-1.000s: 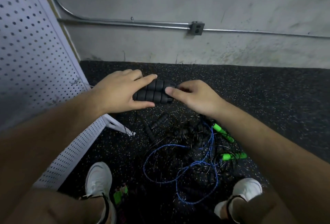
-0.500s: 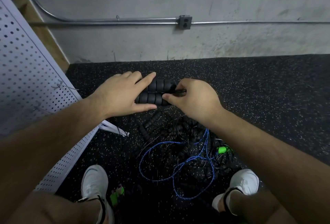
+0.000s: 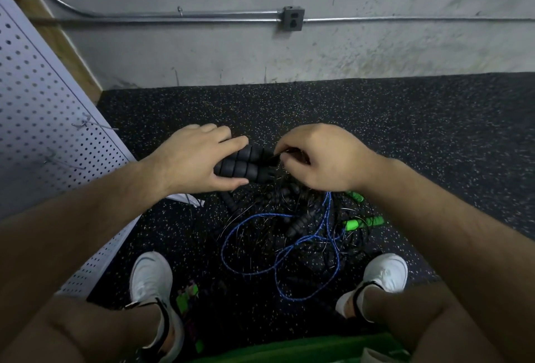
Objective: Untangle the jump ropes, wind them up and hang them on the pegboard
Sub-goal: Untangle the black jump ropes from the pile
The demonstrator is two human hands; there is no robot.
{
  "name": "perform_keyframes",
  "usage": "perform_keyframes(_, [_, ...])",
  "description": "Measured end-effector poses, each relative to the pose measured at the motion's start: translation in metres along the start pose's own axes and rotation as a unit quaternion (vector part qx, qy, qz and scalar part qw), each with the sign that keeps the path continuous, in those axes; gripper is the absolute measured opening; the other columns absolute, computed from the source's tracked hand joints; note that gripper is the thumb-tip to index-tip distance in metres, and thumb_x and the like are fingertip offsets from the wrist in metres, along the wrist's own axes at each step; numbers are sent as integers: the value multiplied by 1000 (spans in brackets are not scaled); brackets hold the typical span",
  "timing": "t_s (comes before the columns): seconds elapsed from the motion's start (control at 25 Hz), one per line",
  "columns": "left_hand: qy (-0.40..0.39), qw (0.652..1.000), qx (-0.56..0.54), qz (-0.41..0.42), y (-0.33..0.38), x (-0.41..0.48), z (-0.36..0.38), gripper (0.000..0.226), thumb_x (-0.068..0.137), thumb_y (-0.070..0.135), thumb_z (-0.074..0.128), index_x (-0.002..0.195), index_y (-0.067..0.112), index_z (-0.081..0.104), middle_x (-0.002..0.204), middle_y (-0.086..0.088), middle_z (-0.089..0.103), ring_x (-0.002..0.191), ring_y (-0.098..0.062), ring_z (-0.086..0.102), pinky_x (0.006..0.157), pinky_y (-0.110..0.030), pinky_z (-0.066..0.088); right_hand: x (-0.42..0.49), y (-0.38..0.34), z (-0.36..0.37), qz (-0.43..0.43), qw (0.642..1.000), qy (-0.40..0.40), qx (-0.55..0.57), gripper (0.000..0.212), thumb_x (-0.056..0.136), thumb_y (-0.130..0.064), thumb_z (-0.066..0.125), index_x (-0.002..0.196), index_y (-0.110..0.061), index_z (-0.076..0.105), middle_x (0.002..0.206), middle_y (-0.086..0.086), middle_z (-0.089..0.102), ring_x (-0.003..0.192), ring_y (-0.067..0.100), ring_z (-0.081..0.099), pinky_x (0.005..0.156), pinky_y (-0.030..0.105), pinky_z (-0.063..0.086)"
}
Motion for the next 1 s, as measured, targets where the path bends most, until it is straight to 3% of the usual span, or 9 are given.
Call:
perform_keyframes(0.16, [-7, 997, -80, -1, 10, 0, -4, 66, 79, 81, 45, 121, 32, 57, 87, 18, 44, 80, -8, 45, 73, -30, 46, 0, 11, -16, -11, 997, 29, 69, 16, 95, -21, 63, 108, -20, 73, 105, -9, 71, 94, 8, 65, 84, 34, 54])
perform_keyframes(0.36, [13, 993, -116, 22, 23, -5, -13, 62, 81, 78, 50, 121, 31, 59, 86, 16, 50, 80, -11, 52, 72, -32, 49, 1, 32, -19, 32, 983, 50, 175, 13, 91, -25, 75, 103, -23, 77, 100, -15, 70, 97, 3, 65, 89, 30, 53])
perform_keyframes(0.48, [66, 989, -134, 22, 33, -8, -27, 67, 83, 75, 54, 126, 25, 60, 89, 14, 54, 81, -12, 55, 69, -30, 49, 2, 40, -9, 63, 969, 61, 230, 18, 92, -32, 70, 107, -25, 77, 99, -14, 70, 96, 3, 67, 88, 23, 52])
perform_keyframes(0.56, [98, 986, -134, 1, 33, -8, -37, 68, 82, 75, 56, 128, 24, 60, 91, 13, 55, 83, -12, 55, 69, -28, 48, 4, 37, 7, 92, 952, 43, 290, 17, 98, -35, 62, 107, -29, 75, 102, -4, 73, 97, 15, 70, 90, 36, 57])
perform_keyframes(0.6, [111, 985, -131, -14, 33, -8, -42, 68, 82, 74, 56, 128, 24, 59, 92, 13, 55, 84, -13, 56, 70, -28, 47, 5, 33, 18, 110, 936, 29, 334, 14, 101, -28, 59, 102, -28, 73, 100, 2, 73, 93, 25, 70, 87, 43, 59])
perform_keyframes(0.64, [121, 984, -126, -31, 32, -8, -45, 69, 82, 74, 56, 128, 24, 59, 91, 13, 54, 84, -14, 56, 70, -28, 47, 5, 27, 29, 131, 918, 16, 373, 18, 102, -14, 56, 96, -23, 69, 92, 4, 71, 85, 27, 68, 81, 40, 59])
perform_keyframes(0.72, [134, 983, -105, -67, 28, -6, -47, 69, 81, 74, 55, 128, 24, 59, 89, 13, 52, 85, -17, 58, 69, -30, 49, 5, 7, 49, 179, 915, -25, 360, 25, 103, -2, 46, 85, -15, 59, 76, -2, 60, 66, 12, 55, 64, 22, 50])
perform_keyframes(0.88, [113, 985, -46, -123, 6, -3, -33, 72, 82, 75, 55, 132, 23, 58, 94, 4, 60, 89, -23, 62, 70, -36, 53, 5, -30, 79, 174, 935, -112, 289, 27, 109, -28, 37, 87, -17, 46, 76, 2, 56, 61, 13, 48, 57, 31, 40])
perform_keyframes(1.0, [83, 989, 5, -120, -15, -5, -16, 74, 81, 71, 57, 133, 18, 57, 97, -4, 63, 89, -29, 63, 71, -40, 53, 4, -42, 67, 164, 948, -122, 243, 29, 109, -31, 39, 85, -14, 45, 74, 2, 53, 59, 15, 47, 51, 26, 34])
Point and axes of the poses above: each hand's wrist, its own x-axis towards the middle knuckle, its own z-axis out of the palm, y = z × x, the point moved 4 cm from there along x, towards the middle knuckle
